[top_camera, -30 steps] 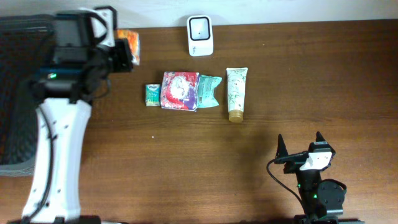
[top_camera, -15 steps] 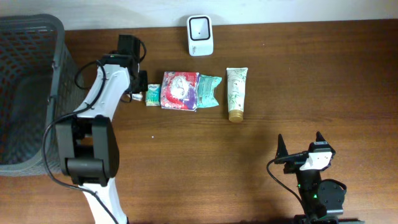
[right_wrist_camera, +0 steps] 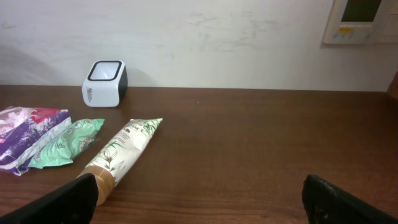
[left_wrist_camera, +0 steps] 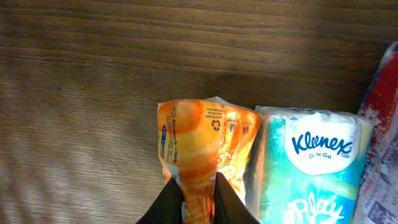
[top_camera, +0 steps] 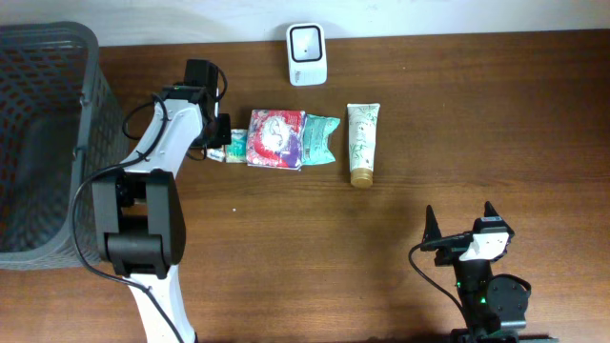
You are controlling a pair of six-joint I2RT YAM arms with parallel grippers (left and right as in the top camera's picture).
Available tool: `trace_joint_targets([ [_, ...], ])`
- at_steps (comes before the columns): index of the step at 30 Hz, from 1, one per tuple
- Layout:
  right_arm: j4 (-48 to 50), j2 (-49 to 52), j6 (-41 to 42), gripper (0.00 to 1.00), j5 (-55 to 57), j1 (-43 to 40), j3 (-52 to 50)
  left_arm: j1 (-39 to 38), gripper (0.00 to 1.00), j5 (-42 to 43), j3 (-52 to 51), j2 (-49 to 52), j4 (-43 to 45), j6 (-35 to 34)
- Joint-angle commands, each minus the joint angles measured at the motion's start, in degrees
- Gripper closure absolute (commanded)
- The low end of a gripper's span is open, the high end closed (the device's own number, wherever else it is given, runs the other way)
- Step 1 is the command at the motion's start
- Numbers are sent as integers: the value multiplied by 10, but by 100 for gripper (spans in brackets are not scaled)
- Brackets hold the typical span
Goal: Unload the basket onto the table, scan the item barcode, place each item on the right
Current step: 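Grasp the orange packet in the basket and lower it beside the tissues, then open the left gripper and retract the left arm to the basket side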
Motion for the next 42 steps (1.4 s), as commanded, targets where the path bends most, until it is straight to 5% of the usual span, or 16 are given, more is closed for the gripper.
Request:
trace_joint_targets([
  [1, -1, -4, -1, 1, 5, 5, -5, -1, 73, 22, 16, 6, -23, -3],
  [4, -1, -4, -1, 1, 5, 5, -5, -1, 36, 4, 70, 6, -83, -3],
  [13, -1, -4, -1, 1, 5, 5, -5, -1, 22, -2, 423, 6, -355, -3],
  [14, -1, -4, -1, 1, 5, 5, -5, -1, 18, 4, 466, 5, -379, -3],
  [15, -1, -4, -1, 1, 5, 5, -5, -1, 0, 11, 515, 5, -406, -3],
  [21, -1, -4, -1, 1, 5, 5, -5, 7, 1, 12, 674, -30, -481, -27],
  [25, -1, -4, -1, 1, 5, 5, -5, 53, 1, 12, 674, -96, -481, -27],
  [33, -1, -4, -1, 1, 5, 5, -5, 285, 1, 59, 591, -170, -481, -27],
  [42, -1, -4, -1, 1, 5, 5, -5, 312, 1, 60, 538, -170, -481, -27],
])
